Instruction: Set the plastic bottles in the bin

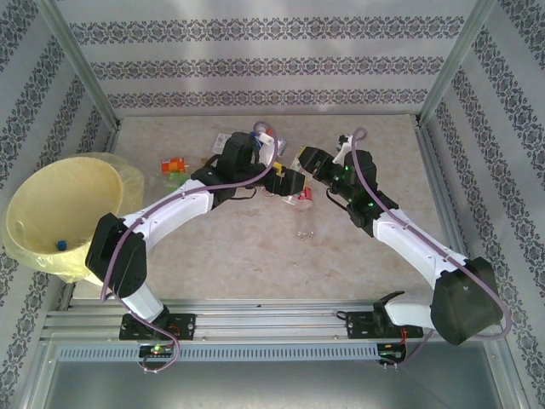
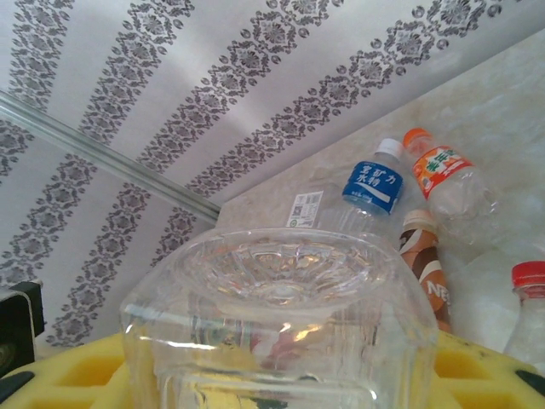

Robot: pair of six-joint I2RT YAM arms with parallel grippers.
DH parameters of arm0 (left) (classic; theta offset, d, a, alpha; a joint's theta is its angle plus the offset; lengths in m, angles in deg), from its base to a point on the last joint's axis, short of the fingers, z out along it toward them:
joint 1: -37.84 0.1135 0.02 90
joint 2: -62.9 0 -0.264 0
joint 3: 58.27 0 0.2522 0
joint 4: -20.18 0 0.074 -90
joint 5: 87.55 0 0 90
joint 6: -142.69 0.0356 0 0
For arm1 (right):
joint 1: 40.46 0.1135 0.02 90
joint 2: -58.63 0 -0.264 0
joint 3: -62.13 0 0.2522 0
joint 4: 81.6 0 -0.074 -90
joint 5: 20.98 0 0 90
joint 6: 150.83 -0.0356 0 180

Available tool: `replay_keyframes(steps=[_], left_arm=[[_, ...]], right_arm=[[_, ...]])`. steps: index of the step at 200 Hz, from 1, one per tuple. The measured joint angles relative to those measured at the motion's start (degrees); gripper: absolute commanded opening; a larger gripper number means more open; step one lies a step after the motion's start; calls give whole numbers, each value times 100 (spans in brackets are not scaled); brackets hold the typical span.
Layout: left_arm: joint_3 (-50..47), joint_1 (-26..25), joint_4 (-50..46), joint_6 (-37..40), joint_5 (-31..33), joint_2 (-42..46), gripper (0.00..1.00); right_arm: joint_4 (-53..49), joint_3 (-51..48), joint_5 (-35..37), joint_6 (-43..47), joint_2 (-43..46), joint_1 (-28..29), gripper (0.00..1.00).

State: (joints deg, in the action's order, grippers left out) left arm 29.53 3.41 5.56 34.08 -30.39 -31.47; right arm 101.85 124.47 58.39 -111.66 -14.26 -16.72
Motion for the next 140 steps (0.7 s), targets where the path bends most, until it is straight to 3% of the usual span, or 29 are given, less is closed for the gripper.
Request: replay_keyframes(steps=[15, 84, 140], left_arm=[[-70, -52, 271, 55, 35, -17, 97], [201, -208, 442, 450, 243, -402, 60], [201, -256, 479, 452, 485, -396, 51]], right_arm=[[24, 0, -92, -92, -2, -2, 49], [57, 28, -337, -363, -103, -52, 55], [50, 70, -522, -439, -136, -153, 74]])
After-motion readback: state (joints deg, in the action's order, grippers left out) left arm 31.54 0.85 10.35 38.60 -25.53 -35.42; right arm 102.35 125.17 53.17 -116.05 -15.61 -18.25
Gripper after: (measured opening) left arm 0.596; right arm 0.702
